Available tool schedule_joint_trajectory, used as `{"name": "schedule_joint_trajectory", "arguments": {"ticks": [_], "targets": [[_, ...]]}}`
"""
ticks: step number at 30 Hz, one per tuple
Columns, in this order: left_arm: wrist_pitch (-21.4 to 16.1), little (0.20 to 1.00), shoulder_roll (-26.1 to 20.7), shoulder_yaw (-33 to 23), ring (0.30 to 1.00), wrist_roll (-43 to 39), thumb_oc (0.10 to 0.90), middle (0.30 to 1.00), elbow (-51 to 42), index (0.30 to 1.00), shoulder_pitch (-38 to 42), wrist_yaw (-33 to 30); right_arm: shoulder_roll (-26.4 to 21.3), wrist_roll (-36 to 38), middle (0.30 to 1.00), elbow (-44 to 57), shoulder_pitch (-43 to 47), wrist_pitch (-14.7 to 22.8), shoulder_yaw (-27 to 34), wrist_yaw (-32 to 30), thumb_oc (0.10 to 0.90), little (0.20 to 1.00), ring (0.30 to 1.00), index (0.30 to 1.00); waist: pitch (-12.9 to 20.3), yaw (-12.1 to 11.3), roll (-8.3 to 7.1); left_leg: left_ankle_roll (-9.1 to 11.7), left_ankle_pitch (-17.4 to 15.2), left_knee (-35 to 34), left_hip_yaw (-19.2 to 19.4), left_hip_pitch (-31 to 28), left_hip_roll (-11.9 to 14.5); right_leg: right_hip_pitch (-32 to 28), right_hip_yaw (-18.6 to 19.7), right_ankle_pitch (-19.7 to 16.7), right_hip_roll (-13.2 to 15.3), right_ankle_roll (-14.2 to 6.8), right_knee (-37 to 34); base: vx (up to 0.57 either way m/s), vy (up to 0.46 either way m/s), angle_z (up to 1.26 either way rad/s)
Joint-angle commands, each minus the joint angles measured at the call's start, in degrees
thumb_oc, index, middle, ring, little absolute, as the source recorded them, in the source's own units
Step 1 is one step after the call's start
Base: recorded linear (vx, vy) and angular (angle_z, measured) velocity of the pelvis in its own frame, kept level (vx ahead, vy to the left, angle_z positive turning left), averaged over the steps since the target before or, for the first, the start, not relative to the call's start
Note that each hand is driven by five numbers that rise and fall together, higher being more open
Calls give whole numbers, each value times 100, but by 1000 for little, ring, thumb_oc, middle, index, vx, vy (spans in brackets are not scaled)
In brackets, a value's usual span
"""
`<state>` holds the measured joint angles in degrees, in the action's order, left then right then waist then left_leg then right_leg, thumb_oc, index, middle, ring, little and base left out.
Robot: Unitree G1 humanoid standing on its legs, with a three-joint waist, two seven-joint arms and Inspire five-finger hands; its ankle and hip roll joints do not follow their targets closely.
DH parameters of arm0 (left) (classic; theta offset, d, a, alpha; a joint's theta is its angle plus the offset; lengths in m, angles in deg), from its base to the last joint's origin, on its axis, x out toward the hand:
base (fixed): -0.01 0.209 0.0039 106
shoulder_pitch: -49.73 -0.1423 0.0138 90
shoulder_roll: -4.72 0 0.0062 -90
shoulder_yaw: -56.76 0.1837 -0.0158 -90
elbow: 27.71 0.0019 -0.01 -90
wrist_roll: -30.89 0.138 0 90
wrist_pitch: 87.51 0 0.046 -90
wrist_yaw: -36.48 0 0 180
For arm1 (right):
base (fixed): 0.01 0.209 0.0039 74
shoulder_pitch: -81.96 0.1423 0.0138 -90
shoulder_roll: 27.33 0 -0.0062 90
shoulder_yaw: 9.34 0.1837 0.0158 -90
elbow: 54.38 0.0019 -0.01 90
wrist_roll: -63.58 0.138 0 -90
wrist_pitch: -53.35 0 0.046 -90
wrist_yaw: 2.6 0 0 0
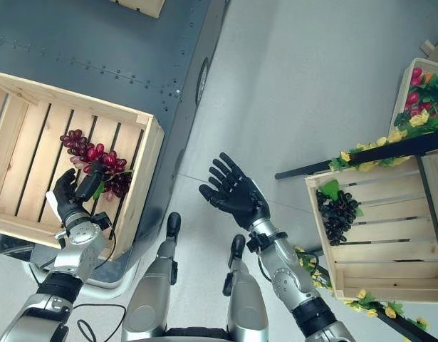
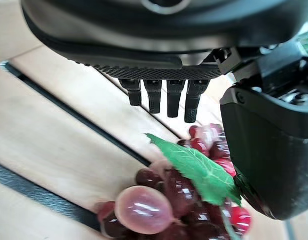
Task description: Pick up the fruits from the basket on one side to the basket on the other side
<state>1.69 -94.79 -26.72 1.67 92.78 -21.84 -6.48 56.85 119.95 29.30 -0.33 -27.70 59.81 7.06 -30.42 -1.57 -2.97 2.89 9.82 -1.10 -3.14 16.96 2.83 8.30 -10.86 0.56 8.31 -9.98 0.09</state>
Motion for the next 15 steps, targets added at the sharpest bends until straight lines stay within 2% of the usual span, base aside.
{"name": "schedule_joint_trajectory", "arguments": {"ticks": [1,7,15], "targets": [[14,900,-138,-176,900,13,800,900,112,900,344,-200,-10,-147,900,828,218,203,-25,-28,800,900,900,900,63,94,-66,-284,-486,245,211,-120,-172,818,308,-261,-207,444,706,0,0,0],[500,900,-249,25,900,-117,800,900,463,900,557,-53,-72,-74,900,740,338,177,-89,-57,800,900,900,900,63,157,-38,-284,-486,315,234,-85,-174,839,319,-264,-189,444,733,0,0,0],[556,900,-271,286,900,-426,800,900,770,900,925,185,-132,15,900,702,556,171,-187,-201,800,900,900,900,63,254,-63,-284,-478,410,298,47,-165,975,386,-298,-190,439,781,2,0,-1]]}}
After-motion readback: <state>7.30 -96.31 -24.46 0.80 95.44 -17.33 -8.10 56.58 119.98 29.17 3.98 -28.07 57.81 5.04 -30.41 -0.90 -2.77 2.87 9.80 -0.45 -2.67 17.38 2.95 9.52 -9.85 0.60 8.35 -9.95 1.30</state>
